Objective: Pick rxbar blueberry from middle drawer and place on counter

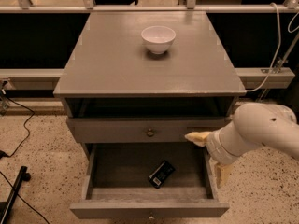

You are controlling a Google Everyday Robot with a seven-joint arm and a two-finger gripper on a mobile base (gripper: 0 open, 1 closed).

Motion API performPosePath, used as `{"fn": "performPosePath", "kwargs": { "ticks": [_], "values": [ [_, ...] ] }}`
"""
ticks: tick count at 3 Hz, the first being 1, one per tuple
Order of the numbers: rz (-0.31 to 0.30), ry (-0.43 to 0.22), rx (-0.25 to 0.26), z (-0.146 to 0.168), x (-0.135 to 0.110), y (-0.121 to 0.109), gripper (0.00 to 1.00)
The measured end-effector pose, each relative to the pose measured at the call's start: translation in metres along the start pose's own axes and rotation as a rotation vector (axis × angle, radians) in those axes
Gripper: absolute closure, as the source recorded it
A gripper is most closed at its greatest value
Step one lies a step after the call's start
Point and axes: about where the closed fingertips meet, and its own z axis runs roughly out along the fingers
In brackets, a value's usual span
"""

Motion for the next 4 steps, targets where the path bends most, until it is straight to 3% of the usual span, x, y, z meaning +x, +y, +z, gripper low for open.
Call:
{"fn": "performPosePath", "kwargs": {
  "ticks": [1, 2, 4],
  "values": [
    [-0.202, 0.001, -0.128, 0.026, 0.011, 0.023, 0.0],
    [-0.315, -0.01, -0.131, 0.033, 0.022, 0.031, 0.0],
    [-0.348, -0.009, -0.14, 0.037, 0.021, 0.03, 0.0]
  ]
}}
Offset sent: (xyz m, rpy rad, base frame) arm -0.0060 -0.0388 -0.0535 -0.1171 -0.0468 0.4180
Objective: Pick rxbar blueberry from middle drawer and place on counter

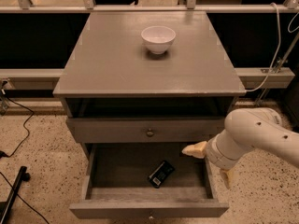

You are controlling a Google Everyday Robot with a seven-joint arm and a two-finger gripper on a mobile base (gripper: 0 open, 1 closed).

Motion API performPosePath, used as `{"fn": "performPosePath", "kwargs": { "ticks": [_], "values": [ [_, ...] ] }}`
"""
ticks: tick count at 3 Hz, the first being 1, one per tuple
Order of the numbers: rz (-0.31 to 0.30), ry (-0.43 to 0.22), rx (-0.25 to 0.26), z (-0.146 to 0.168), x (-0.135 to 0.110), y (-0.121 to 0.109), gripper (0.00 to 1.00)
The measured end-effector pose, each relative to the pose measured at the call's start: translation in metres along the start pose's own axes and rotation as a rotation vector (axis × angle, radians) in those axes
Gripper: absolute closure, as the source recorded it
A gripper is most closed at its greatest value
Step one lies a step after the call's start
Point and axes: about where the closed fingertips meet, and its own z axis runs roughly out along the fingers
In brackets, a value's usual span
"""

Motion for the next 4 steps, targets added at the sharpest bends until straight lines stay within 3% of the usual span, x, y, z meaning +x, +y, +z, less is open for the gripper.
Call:
{"fn": "performPosePath", "kwargs": {
  "ticks": [1, 4],
  "values": [
    [-0.114, 0.009, 0.025, 0.037, 0.001, -0.025, 0.0],
    [-0.314, 0.09, 0.024, 0.1, 0.008, -0.053, 0.0]
  ]
}}
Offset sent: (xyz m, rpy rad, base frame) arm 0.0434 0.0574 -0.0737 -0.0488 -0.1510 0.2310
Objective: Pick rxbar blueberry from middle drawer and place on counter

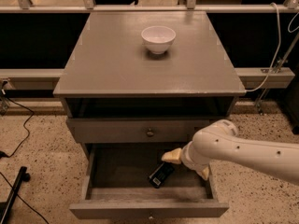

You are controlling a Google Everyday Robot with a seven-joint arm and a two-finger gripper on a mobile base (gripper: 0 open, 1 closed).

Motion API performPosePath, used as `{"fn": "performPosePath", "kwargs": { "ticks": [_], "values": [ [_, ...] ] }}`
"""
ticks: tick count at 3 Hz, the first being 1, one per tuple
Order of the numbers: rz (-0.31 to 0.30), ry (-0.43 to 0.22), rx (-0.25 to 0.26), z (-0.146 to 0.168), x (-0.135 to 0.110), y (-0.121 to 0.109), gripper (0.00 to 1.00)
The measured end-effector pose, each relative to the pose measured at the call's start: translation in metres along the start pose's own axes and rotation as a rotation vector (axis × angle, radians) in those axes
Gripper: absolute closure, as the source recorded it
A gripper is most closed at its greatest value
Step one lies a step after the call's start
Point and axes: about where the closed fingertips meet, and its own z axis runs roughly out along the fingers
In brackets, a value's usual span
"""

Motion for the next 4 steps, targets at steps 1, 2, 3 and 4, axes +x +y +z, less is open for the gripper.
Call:
{"fn": "performPosePath", "kwargs": {
  "ticks": [1, 2, 3, 4],
  "values": [
    [-0.033, 0.03, -0.028, 0.012, 0.002, -0.009, 0.0],
    [-0.062, 0.042, -0.061, 0.033, 0.003, -0.03, 0.0],
    [-0.041, 0.044, -0.057, 0.06, 0.004, -0.04, 0.0],
    [-0.03, 0.023, -0.017, 0.08, 0.0, -0.047, 0.0]
  ]
}}
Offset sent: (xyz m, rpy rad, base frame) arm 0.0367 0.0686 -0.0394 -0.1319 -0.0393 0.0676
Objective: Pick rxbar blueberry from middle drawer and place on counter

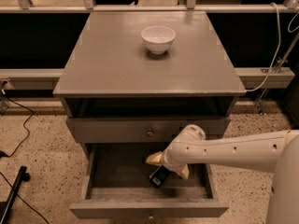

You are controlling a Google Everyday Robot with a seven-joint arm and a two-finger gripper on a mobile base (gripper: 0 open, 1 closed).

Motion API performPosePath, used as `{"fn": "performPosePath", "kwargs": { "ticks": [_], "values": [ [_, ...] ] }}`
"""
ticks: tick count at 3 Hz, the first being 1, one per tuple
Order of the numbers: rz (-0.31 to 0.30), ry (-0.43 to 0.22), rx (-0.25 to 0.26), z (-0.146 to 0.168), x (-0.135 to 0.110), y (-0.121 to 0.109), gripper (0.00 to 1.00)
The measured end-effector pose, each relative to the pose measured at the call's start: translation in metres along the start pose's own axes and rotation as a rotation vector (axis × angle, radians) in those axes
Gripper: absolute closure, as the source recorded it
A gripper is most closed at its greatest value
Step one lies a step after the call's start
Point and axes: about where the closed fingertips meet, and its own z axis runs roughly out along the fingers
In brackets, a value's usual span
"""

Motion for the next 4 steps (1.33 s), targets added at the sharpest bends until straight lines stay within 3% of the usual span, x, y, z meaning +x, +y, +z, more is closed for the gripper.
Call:
{"fn": "performPosePath", "kwargs": {
  "ticks": [1, 2, 4],
  "values": [
    [0.003, -0.013, 0.008, 0.018, -0.006, -0.002, 0.0],
    [0.018, -0.012, -0.018, 0.035, -0.006, 0.002, 0.0],
    [0.093, -0.016, -0.052, 0.064, 0.003, 0.009, 0.0]
  ]
}}
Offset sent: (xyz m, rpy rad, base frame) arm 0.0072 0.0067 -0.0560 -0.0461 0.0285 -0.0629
